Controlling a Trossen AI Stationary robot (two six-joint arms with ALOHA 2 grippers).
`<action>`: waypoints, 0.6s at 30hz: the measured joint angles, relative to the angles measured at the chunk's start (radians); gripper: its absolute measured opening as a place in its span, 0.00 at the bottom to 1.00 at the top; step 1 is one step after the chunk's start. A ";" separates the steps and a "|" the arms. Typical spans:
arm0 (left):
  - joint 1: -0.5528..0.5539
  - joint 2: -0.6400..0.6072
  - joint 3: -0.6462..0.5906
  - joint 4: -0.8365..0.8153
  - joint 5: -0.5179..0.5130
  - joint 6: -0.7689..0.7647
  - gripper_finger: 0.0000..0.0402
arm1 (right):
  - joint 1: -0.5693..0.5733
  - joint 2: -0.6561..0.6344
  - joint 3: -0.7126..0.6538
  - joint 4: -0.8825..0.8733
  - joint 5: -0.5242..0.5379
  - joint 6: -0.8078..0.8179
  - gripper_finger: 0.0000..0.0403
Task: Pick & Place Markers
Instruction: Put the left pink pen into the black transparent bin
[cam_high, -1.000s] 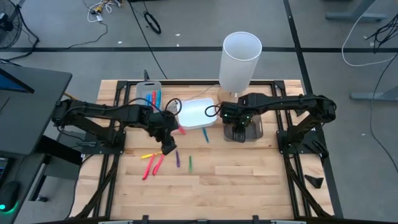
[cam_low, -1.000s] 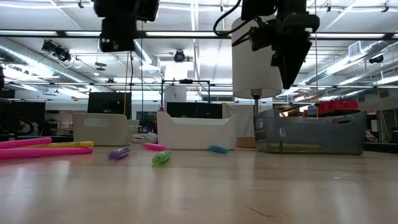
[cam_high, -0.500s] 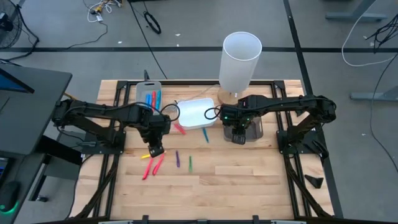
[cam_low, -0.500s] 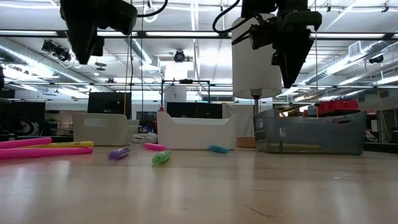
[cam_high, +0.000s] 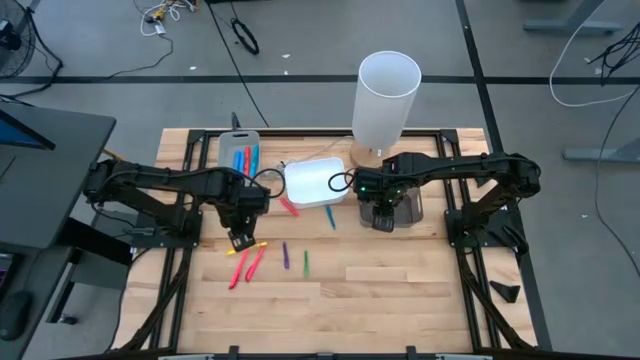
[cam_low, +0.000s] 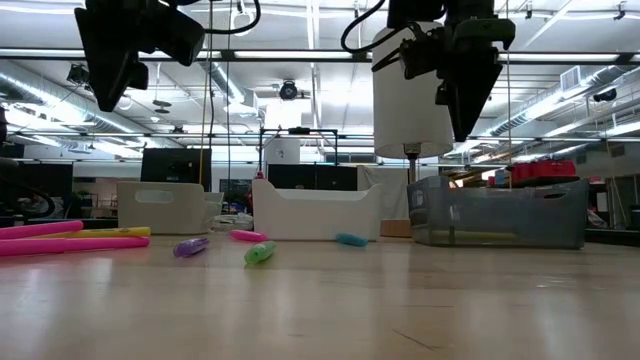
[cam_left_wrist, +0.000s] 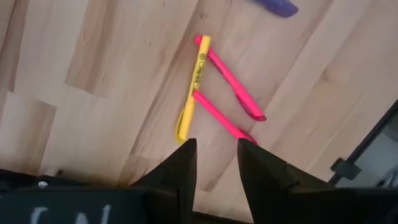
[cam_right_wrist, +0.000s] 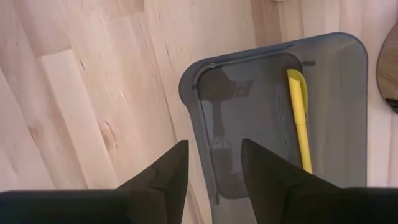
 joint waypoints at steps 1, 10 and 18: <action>-0.002 0.000 0.000 0.001 -0.004 -0.029 0.30 | 0.000 0.000 0.000 0.001 0.000 0.000 0.36; -0.107 0.000 -0.003 0.032 -0.116 -0.339 0.30 | 0.000 0.000 0.000 0.013 0.000 -0.001 0.36; -0.192 0.000 -0.003 0.033 -0.158 -0.638 0.30 | 0.000 0.000 0.000 0.026 0.000 -0.009 0.36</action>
